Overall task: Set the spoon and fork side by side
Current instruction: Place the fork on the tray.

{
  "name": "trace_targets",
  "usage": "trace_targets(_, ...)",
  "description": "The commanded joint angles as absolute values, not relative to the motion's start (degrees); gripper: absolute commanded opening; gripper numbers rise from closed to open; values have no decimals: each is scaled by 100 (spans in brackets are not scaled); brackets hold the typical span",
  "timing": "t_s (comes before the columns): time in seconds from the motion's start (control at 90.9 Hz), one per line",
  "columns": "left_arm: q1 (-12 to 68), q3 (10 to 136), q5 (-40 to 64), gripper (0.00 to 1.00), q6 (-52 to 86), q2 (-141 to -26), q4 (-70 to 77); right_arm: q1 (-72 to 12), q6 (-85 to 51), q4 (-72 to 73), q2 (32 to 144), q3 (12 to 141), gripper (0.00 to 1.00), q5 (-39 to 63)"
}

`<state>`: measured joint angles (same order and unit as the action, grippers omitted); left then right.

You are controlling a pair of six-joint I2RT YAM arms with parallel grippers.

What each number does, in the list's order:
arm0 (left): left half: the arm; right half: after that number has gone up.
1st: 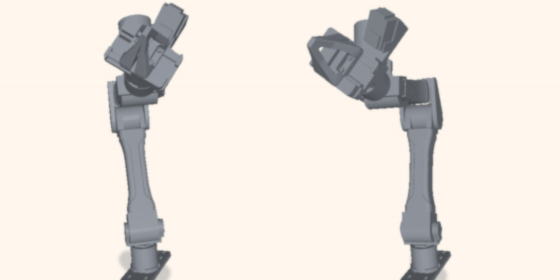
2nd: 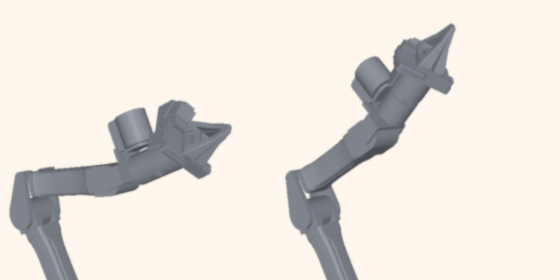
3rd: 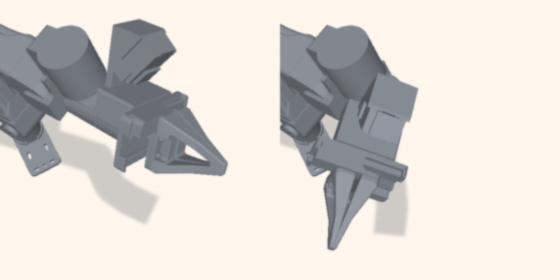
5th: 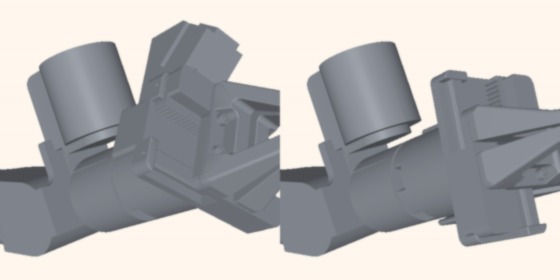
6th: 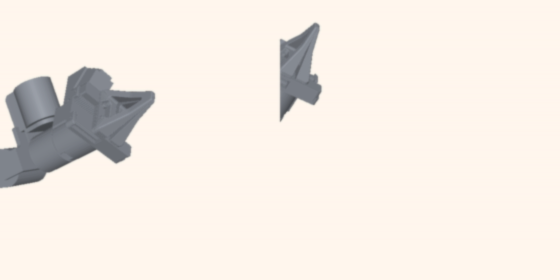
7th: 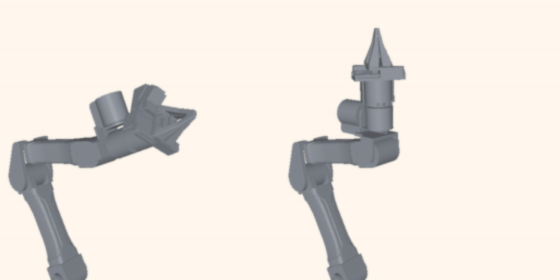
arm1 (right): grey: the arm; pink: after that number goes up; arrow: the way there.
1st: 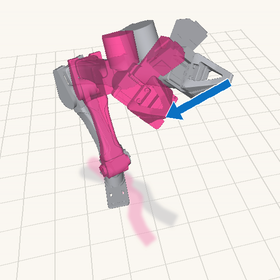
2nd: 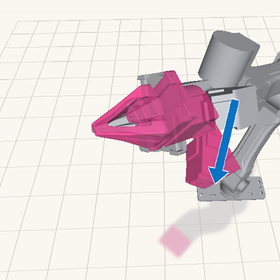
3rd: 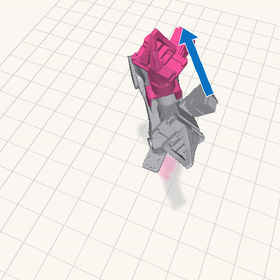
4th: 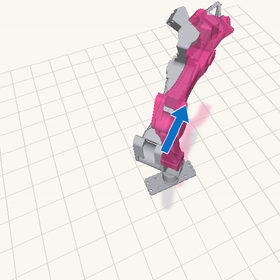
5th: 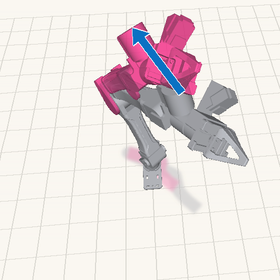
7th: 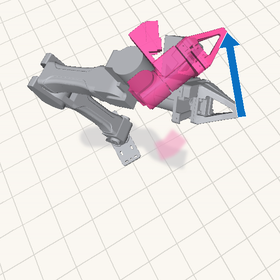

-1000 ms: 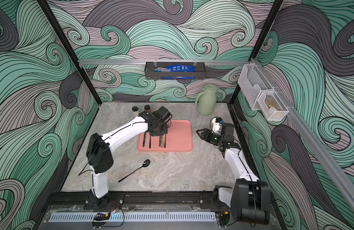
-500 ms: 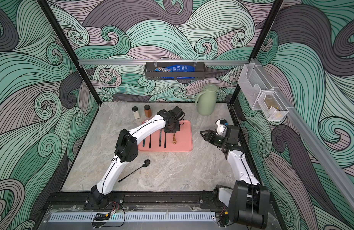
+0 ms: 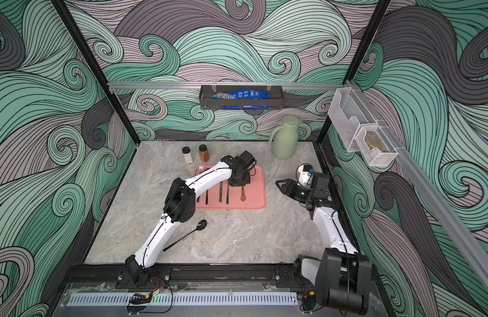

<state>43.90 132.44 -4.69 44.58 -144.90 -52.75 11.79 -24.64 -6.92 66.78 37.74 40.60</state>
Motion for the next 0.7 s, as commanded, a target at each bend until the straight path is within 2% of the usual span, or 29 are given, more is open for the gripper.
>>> trace_targets(0.0, 4403, 13457, -384, 5, 4429, -14623, -5194, 1115, -2467, -674, 6688, 3809, 51, 4034)
trace_targets(0.308, 4397, 13437, -266, 27, 4391, -14368, -5380, 764, -2699, -1018, 6518, 3978, 51, 3752)
trace_targets(0.44, 4395, 13129, -409, 30, 4306, -13762, -5663, 438, -2805, -1358, 6354, 4167, 51, 3447)
trace_targets(0.539, 4395, 12313, -567, 30, 4213, -12965, -5654, 57, -2949, -1638, 6153, 4294, 51, 3130)
trace_targets(0.693, 4387, 10254, -681, 31, 3971, -11271, -5223, -772, -3460, -1767, 5693, 4381, 49, 2716)
